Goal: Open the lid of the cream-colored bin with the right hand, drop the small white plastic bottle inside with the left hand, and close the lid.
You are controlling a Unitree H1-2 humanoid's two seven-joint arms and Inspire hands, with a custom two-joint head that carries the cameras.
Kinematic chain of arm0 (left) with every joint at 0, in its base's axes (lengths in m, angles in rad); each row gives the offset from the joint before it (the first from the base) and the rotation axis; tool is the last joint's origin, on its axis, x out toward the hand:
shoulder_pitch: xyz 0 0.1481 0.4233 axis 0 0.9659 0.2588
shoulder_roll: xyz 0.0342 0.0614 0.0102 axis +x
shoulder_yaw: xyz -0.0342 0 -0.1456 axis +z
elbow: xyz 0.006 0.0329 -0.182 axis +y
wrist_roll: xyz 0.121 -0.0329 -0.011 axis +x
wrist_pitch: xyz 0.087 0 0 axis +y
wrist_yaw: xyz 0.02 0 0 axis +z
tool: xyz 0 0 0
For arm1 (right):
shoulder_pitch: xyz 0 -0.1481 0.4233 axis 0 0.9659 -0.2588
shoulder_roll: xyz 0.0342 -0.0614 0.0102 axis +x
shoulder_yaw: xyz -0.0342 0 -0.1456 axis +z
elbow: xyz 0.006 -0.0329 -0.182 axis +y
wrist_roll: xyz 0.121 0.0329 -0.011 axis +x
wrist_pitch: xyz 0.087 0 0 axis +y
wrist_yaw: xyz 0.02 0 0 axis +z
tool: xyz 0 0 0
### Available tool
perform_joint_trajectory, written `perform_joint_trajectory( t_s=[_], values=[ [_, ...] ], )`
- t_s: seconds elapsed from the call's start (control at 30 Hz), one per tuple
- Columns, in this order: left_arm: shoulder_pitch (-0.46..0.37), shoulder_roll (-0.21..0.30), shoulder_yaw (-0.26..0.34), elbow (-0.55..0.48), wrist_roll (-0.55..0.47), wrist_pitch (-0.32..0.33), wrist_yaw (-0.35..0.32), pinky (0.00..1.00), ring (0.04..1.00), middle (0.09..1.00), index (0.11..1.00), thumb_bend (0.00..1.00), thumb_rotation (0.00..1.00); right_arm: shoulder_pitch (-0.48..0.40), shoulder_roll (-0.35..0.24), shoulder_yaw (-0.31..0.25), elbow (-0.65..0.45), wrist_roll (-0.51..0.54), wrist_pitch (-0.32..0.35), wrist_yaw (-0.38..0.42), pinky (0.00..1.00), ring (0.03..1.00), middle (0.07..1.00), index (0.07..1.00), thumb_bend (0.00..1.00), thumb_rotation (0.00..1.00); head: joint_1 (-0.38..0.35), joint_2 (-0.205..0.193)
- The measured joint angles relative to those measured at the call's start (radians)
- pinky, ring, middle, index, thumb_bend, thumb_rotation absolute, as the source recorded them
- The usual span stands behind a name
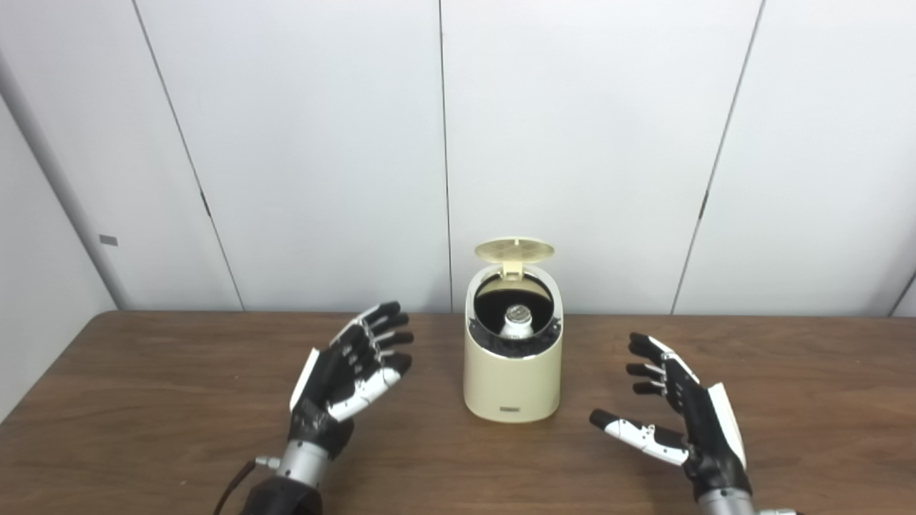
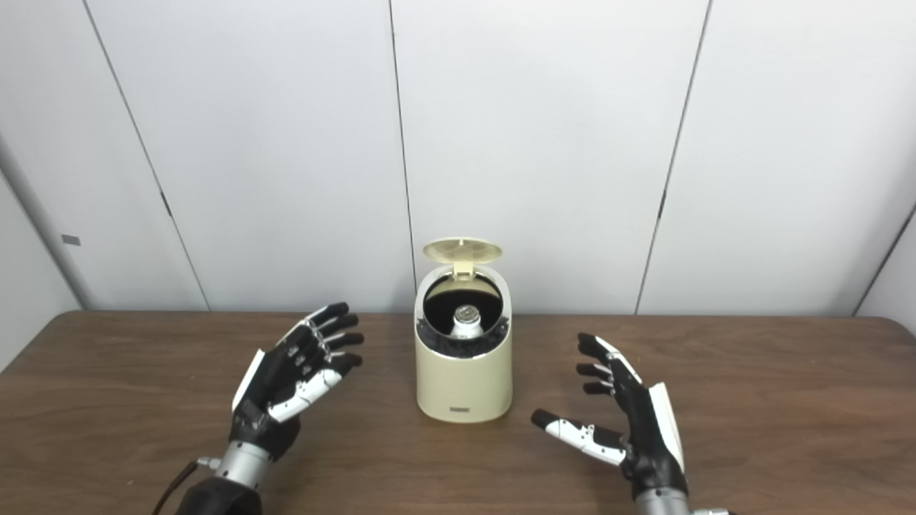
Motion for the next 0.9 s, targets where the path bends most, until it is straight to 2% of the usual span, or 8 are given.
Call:
perform_joint_trajectory(
  t_s=[0.1,0.17,0.3,0.43,0.53,0.7,0.9],
  values=[
    [0.001,0.002,0.001,0.027,-0.001,-0.022,-0.012,0.64,0.77,0.824,0.87,0.74,0.17,-0.048,-0.024,0.008,-0.035,-0.004,0.024,0.043,0.65,0.782,0.847,0.835,0.67,0.33,-0.005,-0.002],
    [0.001,0.003,-0.002,0.045,0.007,-0.05,-0.022,0.64,0.773,0.833,0.877,0.75,0.19,-0.096,-0.057,0.027,-0.067,-0.028,0.072,0.089,0.7,0.809,0.841,0.846,0.69,0.36,-0.009,-0.005],
    [0.001,0.007,-0.01,0.061,0.025,-0.08,-0.031,0.66,0.794,0.845,0.889,0.75,0.18,-0.214,-0.126,0.068,-0.119,-0.102,0.188,0.177,0.72,0.826,0.831,0.835,0.74,0.41,-0.009,-0.008],
    [-0.001,0.009,-0.019,0.068,0.05,-0.095,-0.032,0.67,0.783,0.839,0.892,0.73,0.12,-0.314,-0.157,0.104,-0.151,-0.156,0.281,0.257,0.74,0.84,0.859,0.847,0.73,0.46,-0.009,-0.011],
    [-0.002,0.01,-0.026,0.07,0.062,-0.095,-0.03,0.67,0.782,0.839,0.895,0.73,0.1,-0.367,-0.177,0.144,-0.159,-0.199,0.346,0.324,0.77,0.878,0.879,0.855,0.73,0.55,-0.009,-0.015],
    [-0.002,0.013,-0.036,0.07,0.086,-0.095,-0.03,0.69,0.806,0.86,0.912,0.71,0.09,-0.44,-0.204,0.172,-0.161,-0.235,0.374,0.395,0.78,0.893,0.89,0.861,0.72,0.61,-0.012,-0.018],
    [-0.002,0.015,-0.041,0.07,0.089,-0.094,-0.035,0.72,0.825,0.873,0.92,0.72,0.12,-0.503,-0.218,0.202,-0.155,-0.266,0.391,0.454,0.78,0.897,0.901,0.865,0.72,0.64,-0.012,-0.021]
  ],
)
